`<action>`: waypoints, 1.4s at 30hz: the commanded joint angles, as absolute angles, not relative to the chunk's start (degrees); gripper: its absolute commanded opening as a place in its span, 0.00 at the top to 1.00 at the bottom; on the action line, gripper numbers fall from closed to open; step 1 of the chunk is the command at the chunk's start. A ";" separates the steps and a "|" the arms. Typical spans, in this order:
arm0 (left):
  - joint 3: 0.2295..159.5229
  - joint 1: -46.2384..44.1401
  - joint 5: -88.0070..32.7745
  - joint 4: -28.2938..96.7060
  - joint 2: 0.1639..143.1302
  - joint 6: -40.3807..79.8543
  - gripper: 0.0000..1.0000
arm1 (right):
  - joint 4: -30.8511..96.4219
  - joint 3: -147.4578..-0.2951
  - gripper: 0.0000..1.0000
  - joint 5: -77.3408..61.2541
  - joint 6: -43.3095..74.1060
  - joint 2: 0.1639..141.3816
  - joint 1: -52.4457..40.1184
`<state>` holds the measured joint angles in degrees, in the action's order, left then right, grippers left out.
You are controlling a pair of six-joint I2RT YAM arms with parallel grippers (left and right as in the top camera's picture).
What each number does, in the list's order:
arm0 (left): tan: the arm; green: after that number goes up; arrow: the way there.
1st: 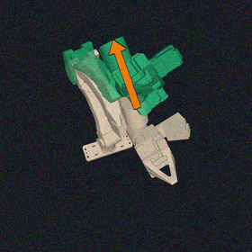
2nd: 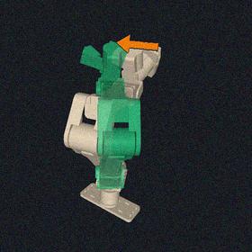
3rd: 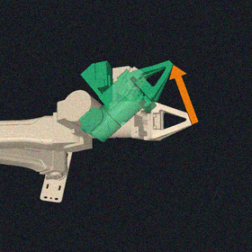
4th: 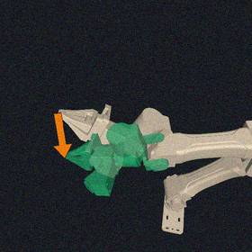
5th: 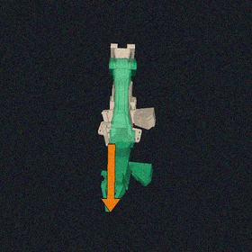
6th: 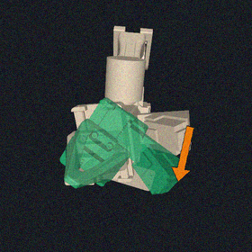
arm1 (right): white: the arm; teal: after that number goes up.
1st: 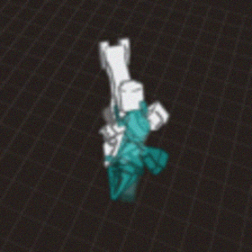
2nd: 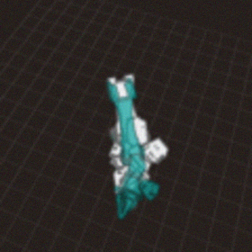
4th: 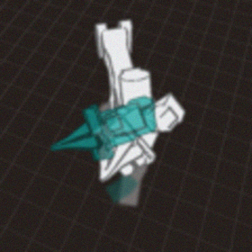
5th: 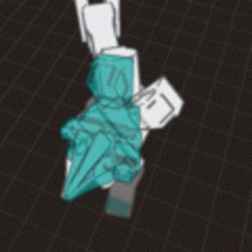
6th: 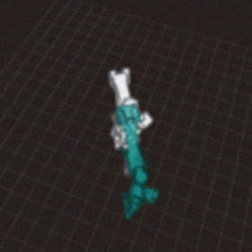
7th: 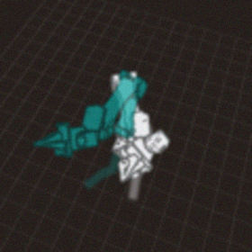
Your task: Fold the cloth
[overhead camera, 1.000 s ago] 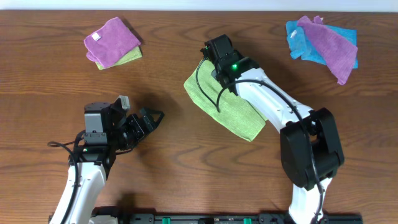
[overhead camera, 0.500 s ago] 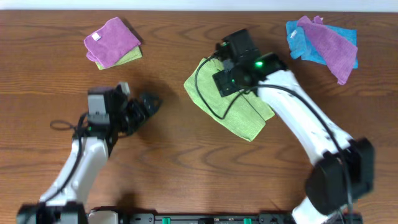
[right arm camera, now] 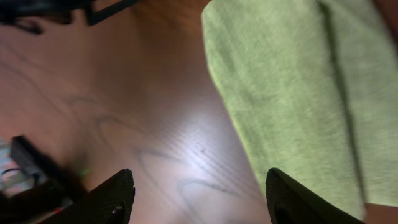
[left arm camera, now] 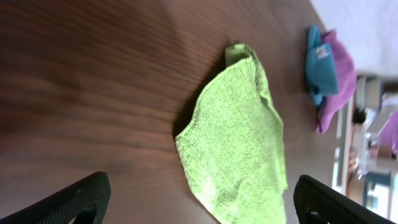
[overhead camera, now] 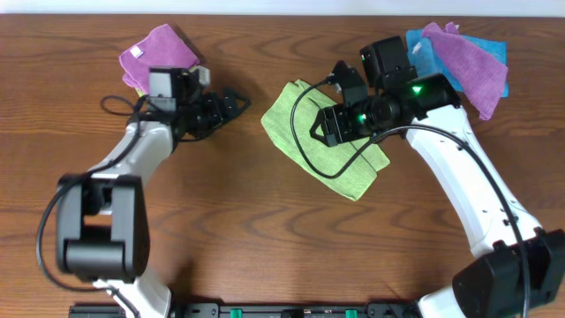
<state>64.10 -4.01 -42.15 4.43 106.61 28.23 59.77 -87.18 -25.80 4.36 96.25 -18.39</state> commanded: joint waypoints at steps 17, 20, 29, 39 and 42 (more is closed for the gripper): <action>70.67 -7.97 -43.13 4.45 115.85 17.93 0.04 | 49.58 -55.51 0.36 -34.98 11.79 70.54 -5.80; 70.67 -8.12 -43.18 2.33 116.73 18.00 0.05 | 49.50 -52.31 0.36 -35.00 12.14 67.02 -5.63; 70.67 -10.39 -43.09 -2.87 117.97 18.44 0.05 | 49.50 -45.87 0.36 -35.68 14.50 58.43 -5.63; 71.64 -12.05 -43.09 -5.65 121.95 19.92 0.04 | 50.39 -45.08 0.36 -35.90 15.68 55.40 -5.65; 71.79 -12.05 -43.46 -6.07 122.48 19.94 0.05 | 51.27 -45.08 0.36 -35.83 15.64 55.40 -5.65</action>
